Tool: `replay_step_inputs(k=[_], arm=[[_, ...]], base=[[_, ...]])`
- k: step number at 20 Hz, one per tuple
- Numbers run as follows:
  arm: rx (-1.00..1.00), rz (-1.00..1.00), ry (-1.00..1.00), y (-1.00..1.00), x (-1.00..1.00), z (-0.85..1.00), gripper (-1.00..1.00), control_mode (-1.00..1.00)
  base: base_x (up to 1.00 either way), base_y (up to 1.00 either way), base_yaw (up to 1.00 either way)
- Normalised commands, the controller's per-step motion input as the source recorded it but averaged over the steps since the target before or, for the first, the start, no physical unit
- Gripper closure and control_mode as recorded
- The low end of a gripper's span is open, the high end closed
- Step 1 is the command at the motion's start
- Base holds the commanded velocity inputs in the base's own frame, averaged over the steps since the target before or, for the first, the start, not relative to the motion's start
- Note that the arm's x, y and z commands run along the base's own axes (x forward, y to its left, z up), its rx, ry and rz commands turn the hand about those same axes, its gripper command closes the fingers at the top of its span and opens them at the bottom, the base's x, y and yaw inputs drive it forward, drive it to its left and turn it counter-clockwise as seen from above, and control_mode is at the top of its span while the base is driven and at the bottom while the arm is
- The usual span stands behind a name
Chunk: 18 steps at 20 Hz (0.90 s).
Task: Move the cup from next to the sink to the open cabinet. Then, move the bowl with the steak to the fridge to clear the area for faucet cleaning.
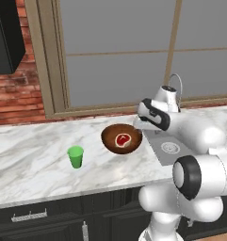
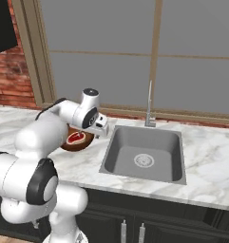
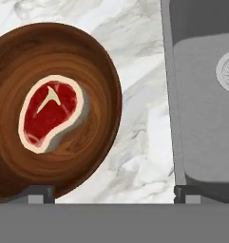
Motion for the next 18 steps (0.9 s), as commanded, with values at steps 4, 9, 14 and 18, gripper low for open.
replay_step_inputs(k=[4, 9, 14, 18], arm=[[0.02, 0.00, 0.00, 0.01, 0.36, -0.36, -1.00, -1.00], [0.06, 0.00, 0.00, 0.11, 0.58, -0.20, -1.00, -1.00], [0.07, 0.00, 0.02, 0.07, 0.53, -0.28, -1.00, -1.00], [0.04, 0.00, 0.00, 0.00, 0.17, -0.42, -1.00, -1.00]], base=[[0.00, 0.00, 0.00], [0.00, 0.00, 0.00], [0.00, 0.00, 0.00], [0.00, 0.00, 0.00]])
